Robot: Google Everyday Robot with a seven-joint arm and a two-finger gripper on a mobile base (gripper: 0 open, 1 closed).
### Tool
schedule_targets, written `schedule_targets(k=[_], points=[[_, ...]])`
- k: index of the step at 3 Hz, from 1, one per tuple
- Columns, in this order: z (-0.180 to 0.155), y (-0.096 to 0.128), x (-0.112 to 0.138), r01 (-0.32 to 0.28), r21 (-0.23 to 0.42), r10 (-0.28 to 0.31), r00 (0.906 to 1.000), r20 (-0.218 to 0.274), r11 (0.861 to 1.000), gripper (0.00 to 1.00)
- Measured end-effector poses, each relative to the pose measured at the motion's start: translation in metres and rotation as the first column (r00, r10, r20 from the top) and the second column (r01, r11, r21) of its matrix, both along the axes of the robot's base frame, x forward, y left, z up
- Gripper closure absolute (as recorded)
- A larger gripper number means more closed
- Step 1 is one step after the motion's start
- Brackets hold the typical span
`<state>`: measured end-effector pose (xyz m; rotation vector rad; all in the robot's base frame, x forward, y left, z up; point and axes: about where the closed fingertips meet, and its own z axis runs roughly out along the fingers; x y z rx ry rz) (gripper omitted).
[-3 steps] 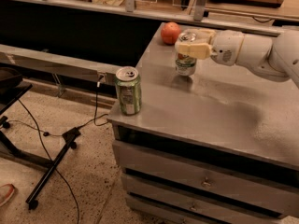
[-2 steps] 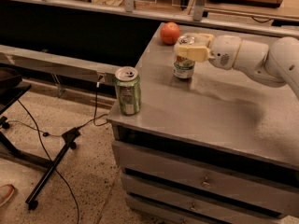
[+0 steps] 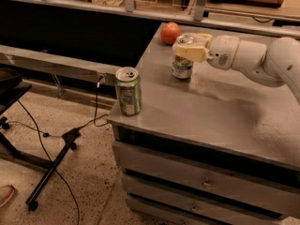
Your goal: Place 7up can upright
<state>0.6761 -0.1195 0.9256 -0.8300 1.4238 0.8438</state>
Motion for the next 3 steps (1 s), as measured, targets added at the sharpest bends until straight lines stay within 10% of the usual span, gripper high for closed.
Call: schedule_targets(k=[1,3], points=[[0.0,0.003,0.0,-0.005,0.0,0.005,1.0,0.0,1.0,0.12],[0.021,0.005,-0.003,-0.028,-0.052,0.03,0.9986,0.043,0.998,0.0]])
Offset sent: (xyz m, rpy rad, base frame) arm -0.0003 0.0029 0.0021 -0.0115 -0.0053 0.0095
